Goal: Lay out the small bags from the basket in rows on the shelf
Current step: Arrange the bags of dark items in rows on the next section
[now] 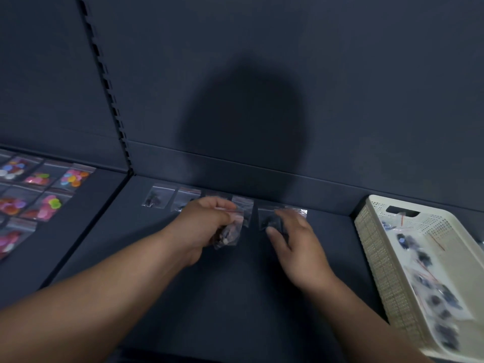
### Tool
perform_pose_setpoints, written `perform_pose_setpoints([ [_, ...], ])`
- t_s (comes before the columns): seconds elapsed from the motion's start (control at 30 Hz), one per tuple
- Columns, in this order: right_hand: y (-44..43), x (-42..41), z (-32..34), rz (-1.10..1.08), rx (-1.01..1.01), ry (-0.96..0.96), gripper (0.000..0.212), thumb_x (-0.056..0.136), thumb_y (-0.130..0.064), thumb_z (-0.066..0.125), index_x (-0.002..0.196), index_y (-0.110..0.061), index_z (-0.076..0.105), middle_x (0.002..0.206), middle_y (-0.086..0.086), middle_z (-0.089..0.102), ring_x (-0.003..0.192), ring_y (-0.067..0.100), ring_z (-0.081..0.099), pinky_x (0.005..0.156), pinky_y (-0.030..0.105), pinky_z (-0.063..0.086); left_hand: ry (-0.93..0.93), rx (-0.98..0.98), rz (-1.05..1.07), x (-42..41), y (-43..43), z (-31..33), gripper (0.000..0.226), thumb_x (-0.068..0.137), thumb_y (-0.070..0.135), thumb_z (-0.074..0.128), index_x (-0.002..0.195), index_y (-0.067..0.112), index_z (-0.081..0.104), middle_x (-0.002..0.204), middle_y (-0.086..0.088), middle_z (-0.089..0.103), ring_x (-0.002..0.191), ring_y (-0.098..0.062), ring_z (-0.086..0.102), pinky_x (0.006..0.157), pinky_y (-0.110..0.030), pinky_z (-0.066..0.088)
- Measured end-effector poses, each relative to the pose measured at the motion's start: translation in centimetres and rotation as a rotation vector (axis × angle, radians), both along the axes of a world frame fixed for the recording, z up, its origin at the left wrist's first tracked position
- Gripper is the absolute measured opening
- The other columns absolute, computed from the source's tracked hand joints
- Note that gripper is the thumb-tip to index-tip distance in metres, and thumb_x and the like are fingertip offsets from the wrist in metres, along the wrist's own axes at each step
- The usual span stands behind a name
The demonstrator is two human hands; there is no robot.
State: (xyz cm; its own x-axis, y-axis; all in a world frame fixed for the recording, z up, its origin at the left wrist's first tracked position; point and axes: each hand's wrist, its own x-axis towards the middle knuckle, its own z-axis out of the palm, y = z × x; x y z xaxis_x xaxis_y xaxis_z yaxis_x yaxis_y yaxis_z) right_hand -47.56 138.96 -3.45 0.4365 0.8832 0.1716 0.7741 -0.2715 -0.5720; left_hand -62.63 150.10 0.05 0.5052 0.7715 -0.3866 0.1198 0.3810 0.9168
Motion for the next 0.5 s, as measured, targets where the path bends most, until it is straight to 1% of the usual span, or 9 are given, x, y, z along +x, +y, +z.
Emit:
perform_pose_setpoints([
  [0.03,0.8,-1.1,0.7,-0.014,0.061,0.16,0.029,0.09,-0.032,0.057,0.117,-0.02,0.058,0.115,-0.005,0.062,0.11,0.012,0.055,0.097,0.021,0.042,-0.005,0.011,0.006,-0.2,0.0,0.1,0.016,0.078,-0.002,0.069,0.084,0.013,0.064,0.076,-0.002,0.065,0.062,-0.011,0.059,0.051,-0.018,0.047],
  [0.07,1.6,-2.4,1.4,-0.001,0.082,0.348,0.016,0.088,-0.023,0.062,0.104,-0.021,0.06,0.098,-0.007,0.065,0.095,0.01,0.059,0.085,0.016,0.046,-0.009,0.02,0.01,-0.4,0.1,0.2,0.016,0.079,-0.003,0.068,0.084,0.012,0.064,0.073,-0.002,0.065,0.06,-0.01,0.059,0.049,-0.017,0.047],
  [0.1,2.3,-3.7,2.0,0.036,0.086,0.542,0.012,0.086,-0.015,0.065,0.096,-0.02,0.061,0.088,-0.005,0.066,0.084,0.009,0.061,0.076,0.015,0.047,-0.012,0.028,0.012,-0.6,0.1,0.3,0.016,0.079,-0.003,0.067,0.084,0.011,0.064,0.072,-0.002,0.064,0.057,-0.009,0.059,0.047,-0.015,0.047],
  [0.13,2.9,-4.8,2.4,0.081,0.087,0.707,0.014,0.084,-0.009,0.066,0.093,-0.018,0.061,0.082,-0.001,0.066,0.076,0.009,0.061,0.071,0.017,0.048,-0.014,0.035,0.013,-1.0,0.2,0.4,0.015,0.08,-0.004,0.066,0.086,0.01,0.063,0.072,-0.003,0.064,0.053,-0.008,0.059,0.044,-0.015,0.046],
  [0.2,3.8,-6.6,2.3,0.11,0.06,0.904,0.021,0.082,0.0,0.065,0.096,-0.016,0.06,0.073,0.004,0.063,0.063,0.008,0.059,0.061,0.019,0.047,0.002,0.065,0.022,-1.8,0.4,0.4,0.016,0.082,-0.004,0.063,0.092,0.008,0.063,0.076,-0.008,0.064,0.052,-0.008,0.059,0.044,-0.016,0.045],
  [0.27,4.5,-8.0,1.9,0.082,0.038,1.011,0.026,0.082,0.004,0.063,0.1,-0.014,0.058,0.068,0.004,0.06,0.055,0.008,0.057,0.053,0.019,0.045,0.034,0.109,0.055,-2.9,0.9,0.1,0.018,0.083,-0.003,0.063,0.097,0.009,0.062,0.086,-0.01,0.064,0.066,-0.014,0.06,0.056,-0.021,0.049],
  [0.33,5.4,-9.1,1.7,0.04,0.038,1.096,0.025,0.083,0.006,0.06,0.099,-0.012,0.056,0.065,0.001,0.062,0.053,0.007,0.056,0.049,0.018,0.044,0.052,0.078,0.093,-4.3,1.6,-0.3,0.016,0.084,0.004,0.064,0.098,0.012,0.059,0.09,-0.009,0.062,0.076,-0.018,0.06,0.064,-0.026,0.05],
  [0.43,6.6,-10.3,1.5,0.003,0.039,1.138,0.022,0.085,0.005,0.058,0.095,-0.015,0.054,0.065,-0.002,0.062,0.055,0.006,0.056,0.051,0.018,0.045,0.086,-0.076,0.023,-6.5,2.3,-0.6,0.006,0.088,0.01,0.061,0.089,0.013,0.055,0.081,-0.008,0.062,0.07,-0.019,0.06,0.061,-0.029,0.053],
  [0.5,7.2,-11.1,1.2,0.023,-0.007,1.128,0.021,0.087,-0.001,0.059,0.1,-0.016,0.055,0.072,0.002,0.062,0.06,0.009,0.057,0.055,0.021,0.046,0.098,-0.101,-0.011,-7.9,2.8,-1.0,0.012,0.088,0.004,0.059,0.081,0.013,0.055,0.069,-0.007,0.061,0.061,-0.017,0.059,0.058,-0.029,0.054],
])
